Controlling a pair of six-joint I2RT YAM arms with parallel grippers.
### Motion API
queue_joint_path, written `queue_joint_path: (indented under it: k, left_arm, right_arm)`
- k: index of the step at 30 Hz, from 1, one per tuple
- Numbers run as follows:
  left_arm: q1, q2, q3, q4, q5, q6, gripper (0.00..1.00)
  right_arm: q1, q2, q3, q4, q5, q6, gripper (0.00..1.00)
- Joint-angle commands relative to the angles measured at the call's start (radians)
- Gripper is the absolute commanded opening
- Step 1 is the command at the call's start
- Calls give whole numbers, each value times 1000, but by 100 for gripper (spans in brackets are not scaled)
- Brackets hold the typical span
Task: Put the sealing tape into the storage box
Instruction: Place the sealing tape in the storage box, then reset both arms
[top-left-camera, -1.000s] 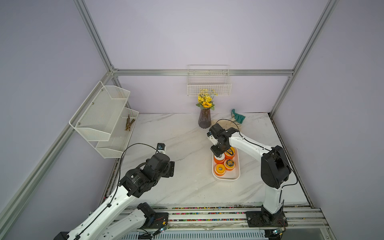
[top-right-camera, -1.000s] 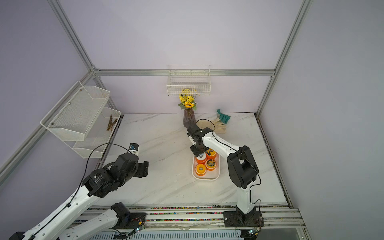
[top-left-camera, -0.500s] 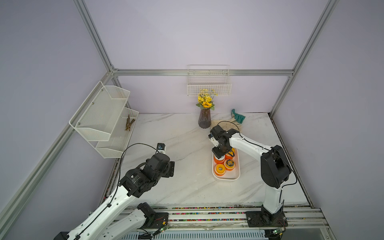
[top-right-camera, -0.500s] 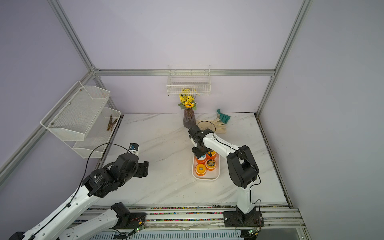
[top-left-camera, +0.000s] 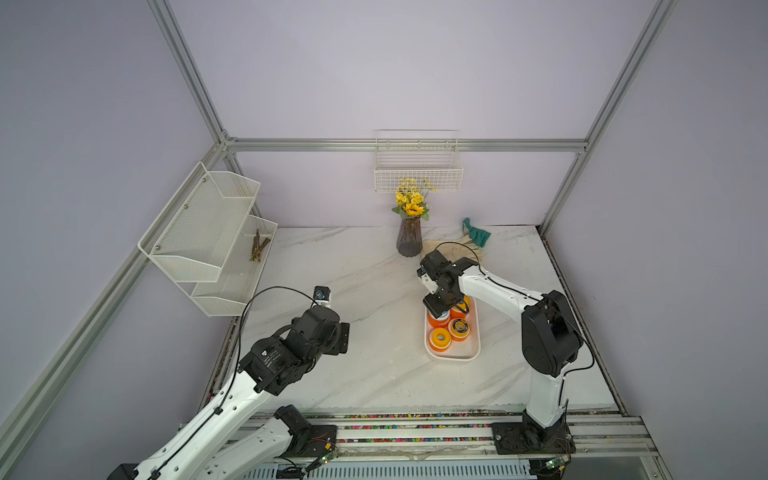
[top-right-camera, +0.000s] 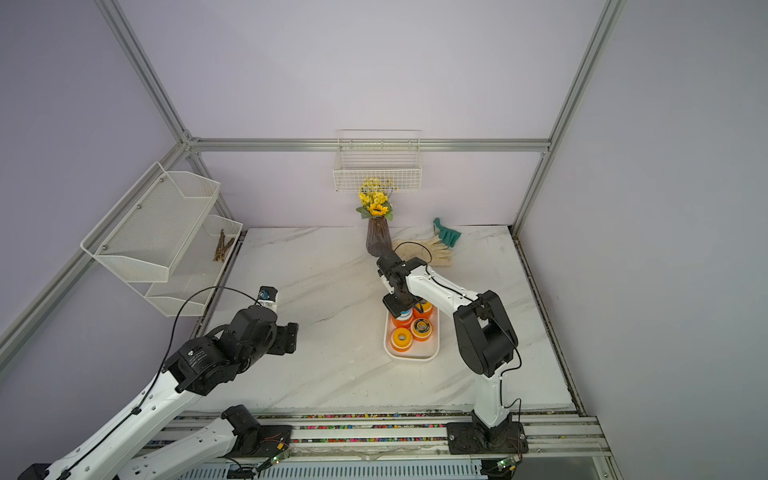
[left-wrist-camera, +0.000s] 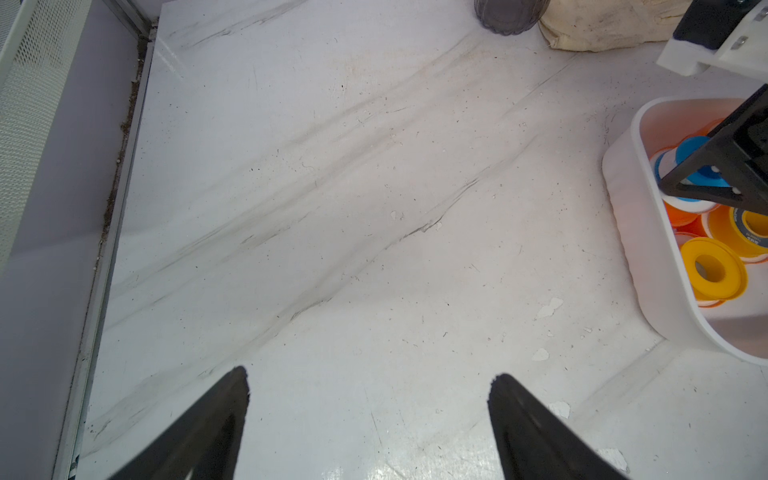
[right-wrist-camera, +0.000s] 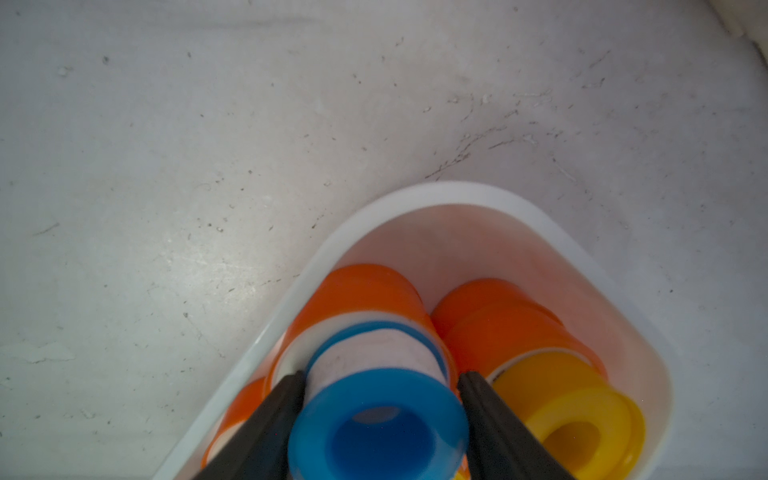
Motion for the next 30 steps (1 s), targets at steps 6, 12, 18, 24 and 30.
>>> queue_joint_path:
  k: [6, 12, 18, 24, 30]
  left_arm:
    - [10, -8, 1, 28, -4, 19, 97]
    - [12, -30, 35, 8, -71, -34, 100]
    - [12, -61, 16, 215, -124, 8, 100]
    - [13, -54, -173, 606, -304, 127, 100]
    - [61, -18, -405, 991, -410, 334, 100]
  right_arm:
    - [-5, -130, -3, 51, 23, 41, 73]
    - [-6, -267, -59, 185, 158, 96, 79]
    - [-16, -585, -311, 527, 340, 157, 86]
    - [-21, -954, -812, 1067, 518, 142, 98]
    - [-23, -1112, -1199, 1357, 651, 152, 100]
